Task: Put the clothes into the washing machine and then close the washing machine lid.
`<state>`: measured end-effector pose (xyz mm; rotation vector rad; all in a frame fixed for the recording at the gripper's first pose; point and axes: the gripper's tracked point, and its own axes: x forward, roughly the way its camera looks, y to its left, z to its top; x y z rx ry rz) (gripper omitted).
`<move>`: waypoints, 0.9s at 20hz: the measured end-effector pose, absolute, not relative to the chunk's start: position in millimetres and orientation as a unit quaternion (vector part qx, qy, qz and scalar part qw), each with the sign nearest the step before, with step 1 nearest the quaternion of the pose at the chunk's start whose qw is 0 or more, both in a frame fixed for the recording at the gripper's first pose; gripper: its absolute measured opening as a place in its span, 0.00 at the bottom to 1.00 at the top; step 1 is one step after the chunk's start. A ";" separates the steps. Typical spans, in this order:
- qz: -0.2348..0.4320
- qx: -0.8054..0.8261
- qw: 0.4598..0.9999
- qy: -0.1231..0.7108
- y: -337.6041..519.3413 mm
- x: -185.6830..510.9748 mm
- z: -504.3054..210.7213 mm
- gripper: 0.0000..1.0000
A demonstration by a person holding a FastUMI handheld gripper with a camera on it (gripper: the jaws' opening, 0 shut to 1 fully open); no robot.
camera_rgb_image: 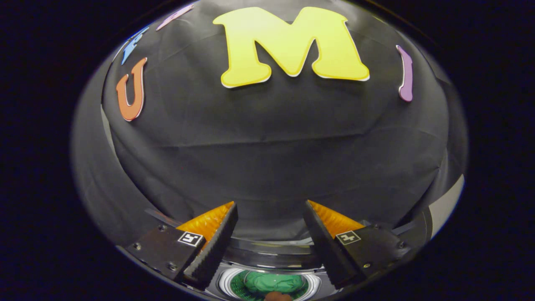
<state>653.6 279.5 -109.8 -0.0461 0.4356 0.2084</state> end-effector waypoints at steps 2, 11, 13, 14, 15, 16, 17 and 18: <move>0.104 -0.023 0.970 0.218 278.8 651.1 -109.5 1.00; 0.114 -0.032 0.980 0.160 279.1 637.1 -108.4 1.00; 0.116 -0.033 0.981 0.152 277.5 634.7 -107.2 1.00; 0.118 -0.033 0.982 0.143 278.3 631.3 -106.8 1.00; 0.120 -0.035 0.983 0.138 278.8 629.2 -107.5 1.00; 0.120 -0.034 0.983 0.135 277.6 626.1 -107.3 1.00; 0.119 -0.034 0.983 0.133 277.2 623.3 -107.5 1.00; 0.119 -0.035 0.984 0.131 277.1 621.4 -108.1 1.00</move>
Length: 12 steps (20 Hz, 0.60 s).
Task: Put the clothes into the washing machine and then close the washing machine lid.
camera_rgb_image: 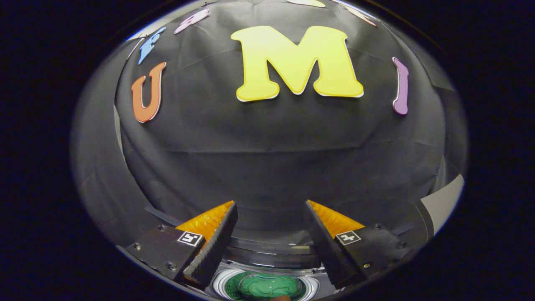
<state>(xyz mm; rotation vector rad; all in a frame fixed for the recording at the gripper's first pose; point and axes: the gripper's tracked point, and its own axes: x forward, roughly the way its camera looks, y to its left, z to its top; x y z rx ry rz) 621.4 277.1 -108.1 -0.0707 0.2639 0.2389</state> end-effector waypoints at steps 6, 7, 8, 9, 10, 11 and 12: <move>0.122 -0.037 0.987 0.096 275.4 596.6 -110.8 1.00; 0.122 -0.037 0.987 0.093 275.4 593.2 -111.8 1.00; 0.122 -0.037 0.988 0.090 275.7 589.5 -113.2 1.00; 0.123 -0.038 0.988 0.087 275.0 586.4 -113.7 1.00; 0.124 -0.039 0.988 0.084 274.3 581.1 -116.3 1.00; 0.125 -0.039 0.988 0.080 274.3 575.6 -117.5 1.00; 0.125 -0.039 0.988 0.077 274.0 571.5 -118.4 1.00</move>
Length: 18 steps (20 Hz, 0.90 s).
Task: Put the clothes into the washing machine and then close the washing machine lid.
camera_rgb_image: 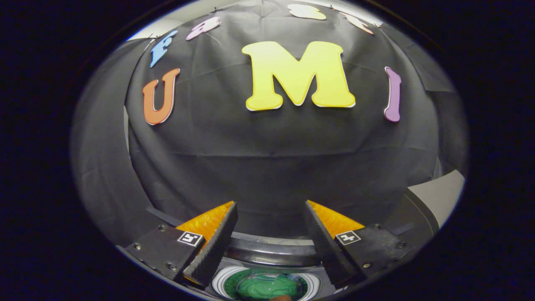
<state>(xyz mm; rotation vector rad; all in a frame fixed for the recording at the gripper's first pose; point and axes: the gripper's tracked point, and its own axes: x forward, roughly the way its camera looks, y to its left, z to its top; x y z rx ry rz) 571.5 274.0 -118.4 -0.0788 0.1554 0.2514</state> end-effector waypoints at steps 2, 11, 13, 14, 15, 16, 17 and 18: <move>0.124 -0.039 0.989 0.076 272.8 563.5 -123.3 1.00; 0.126 -0.041 0.980 0.147 261.2 494.1 -181.6 1.00; 0.123 -0.064 0.977 0.160 250.4 473.5 -205.8 1.00; 0.124 -0.073 0.975 0.167 246.6 463.8 -214.3 1.00; 0.126 -0.079 0.974 0.173 243.1 455.3 -219.9 1.00; 0.126 -0.083 0.973 0.174 239.7 447.7 -220.4 1.00; 0.127 -0.082 0.973 0.172 237.1 439.5 -218.1 1.00; 0.129 -0.077 0.974 0.169 235.3 428.9 -213.8 1.00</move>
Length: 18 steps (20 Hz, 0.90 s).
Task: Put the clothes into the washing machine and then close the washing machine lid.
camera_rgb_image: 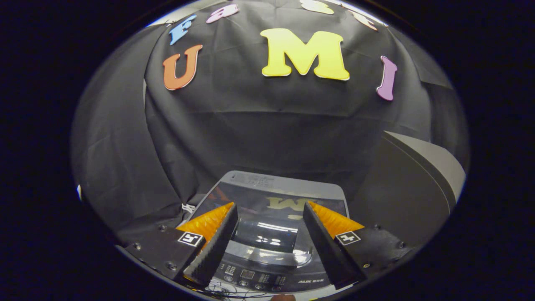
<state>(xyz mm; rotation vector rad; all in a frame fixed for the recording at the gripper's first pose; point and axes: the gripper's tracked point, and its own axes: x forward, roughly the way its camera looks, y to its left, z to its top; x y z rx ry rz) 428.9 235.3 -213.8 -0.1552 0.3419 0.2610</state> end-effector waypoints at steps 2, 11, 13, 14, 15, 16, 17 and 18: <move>0.147 -0.068 0.972 0.173 233.3 399.7 -210.4 1.00; 0.145 -0.081 0.984 0.062 96.0 227.7 -148.5 1.00; 0.124 -0.065 0.989 0.042 51.9 192.9 -123.0 1.00; 0.117 -0.052 0.991 0.030 32.0 175.1 -108.1 1.00; 0.109 -0.041 0.993 0.018 15.2 158.7 -95.6 1.00; 0.101 -0.039 0.994 0.006 -2.0 141.9 -84.8 1.00; 0.092 -0.039 0.995 -0.008 -20.2 125.5 -77.5 1.00; 0.085 -0.042 0.995 -0.018 -35.3 109.6 -70.2 1.00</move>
